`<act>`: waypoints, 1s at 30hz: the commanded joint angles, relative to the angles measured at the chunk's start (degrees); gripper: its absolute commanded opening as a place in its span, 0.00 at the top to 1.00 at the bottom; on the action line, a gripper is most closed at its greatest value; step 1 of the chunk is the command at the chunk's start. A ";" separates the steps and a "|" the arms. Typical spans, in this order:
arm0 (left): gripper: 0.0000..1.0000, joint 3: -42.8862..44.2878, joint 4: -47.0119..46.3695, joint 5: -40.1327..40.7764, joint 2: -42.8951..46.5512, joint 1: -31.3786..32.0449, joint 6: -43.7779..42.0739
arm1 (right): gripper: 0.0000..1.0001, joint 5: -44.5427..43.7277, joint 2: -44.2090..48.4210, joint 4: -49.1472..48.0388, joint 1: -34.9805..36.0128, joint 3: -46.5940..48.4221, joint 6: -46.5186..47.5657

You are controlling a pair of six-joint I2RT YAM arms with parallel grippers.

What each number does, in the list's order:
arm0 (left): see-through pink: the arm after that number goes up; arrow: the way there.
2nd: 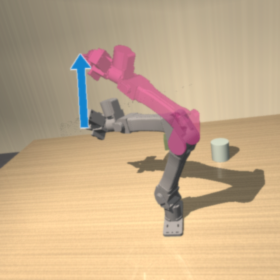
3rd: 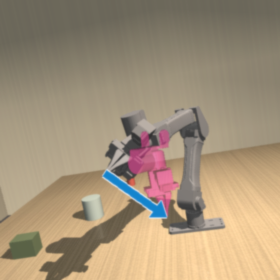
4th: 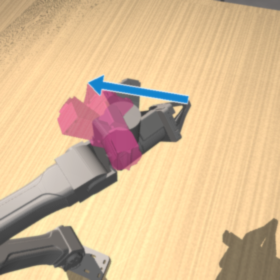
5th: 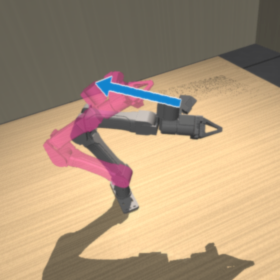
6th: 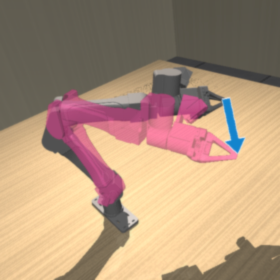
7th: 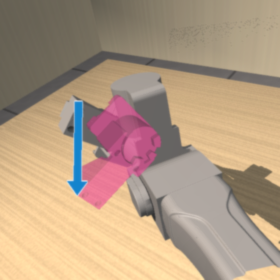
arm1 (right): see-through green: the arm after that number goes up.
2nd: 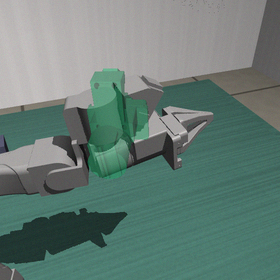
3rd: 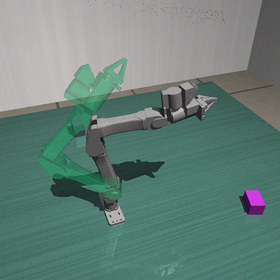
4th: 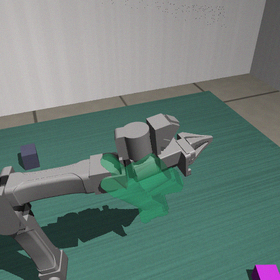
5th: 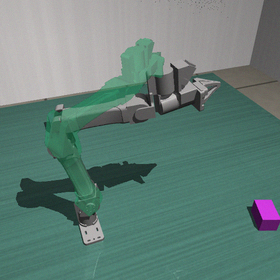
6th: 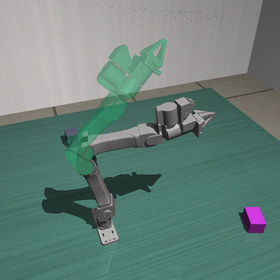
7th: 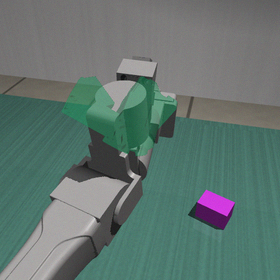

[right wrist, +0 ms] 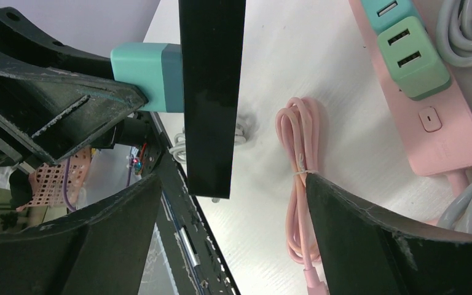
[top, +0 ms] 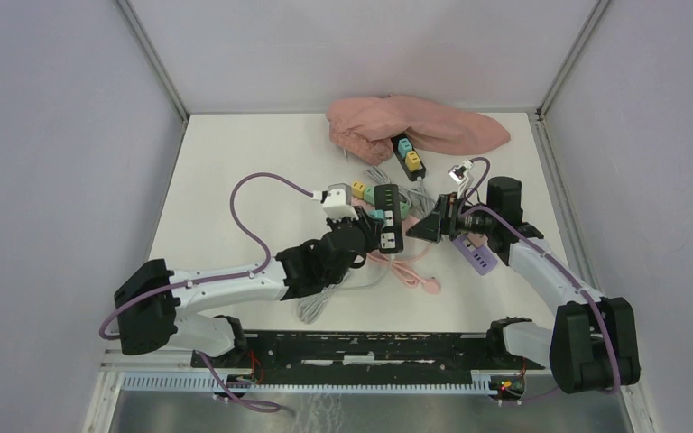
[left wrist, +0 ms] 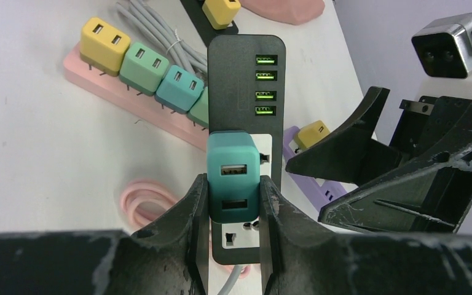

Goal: Pull the plug off the socket
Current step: Remove the plug from the socket.

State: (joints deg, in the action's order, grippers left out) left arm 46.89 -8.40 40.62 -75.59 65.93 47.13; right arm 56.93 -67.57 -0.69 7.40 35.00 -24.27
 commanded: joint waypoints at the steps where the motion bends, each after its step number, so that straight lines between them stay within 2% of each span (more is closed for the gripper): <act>1: 0.97 5.09 -5.56 3.56 -1.56 1.10 4.15 | 0.07 0.59 0.84 -3.87 0.51 0.41 -2.28; 12: 0.97 10.18 -10.04 2.63 -8.50 3.41 2.92 | 0.18 -2.59 -0.34 -0.45 3.07 0.98 0.06; 20: 0.97 10.99 -13.05 1.85 -9.67 3.50 3.66 | 0.37 -3.23 -1.80 1.26 4.11 1.89 1.59; 22: 0.97 10.43 -13.95 1.84 -9.63 3.51 4.13 | 0.44 -3.25 -2.20 1.80 4.05 2.41 1.50; 26: 0.97 8.90 -16.31 2.41 -9.23 3.51 4.37 | 0.89 -2.90 -2.58 2.09 4.07 3.34 0.06; 27: 0.97 8.37 -17.66 2.81 -9.29 3.51 4.35 | 0.98 -2.31 -2.67 1.91 4.07 3.59 -0.62; 30: 0.97 6.91 -21.06 4.44 -9.23 3.54 5.12 | 1.00 -2.52 -2.18 1.89 3.55 3.67 -1.24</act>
State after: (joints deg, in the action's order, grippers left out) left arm 54.15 -16.91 41.30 -85.78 69.19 48.18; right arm 53.60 -70.15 2.35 11.31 35.88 -24.21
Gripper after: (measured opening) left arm 0.335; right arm 0.416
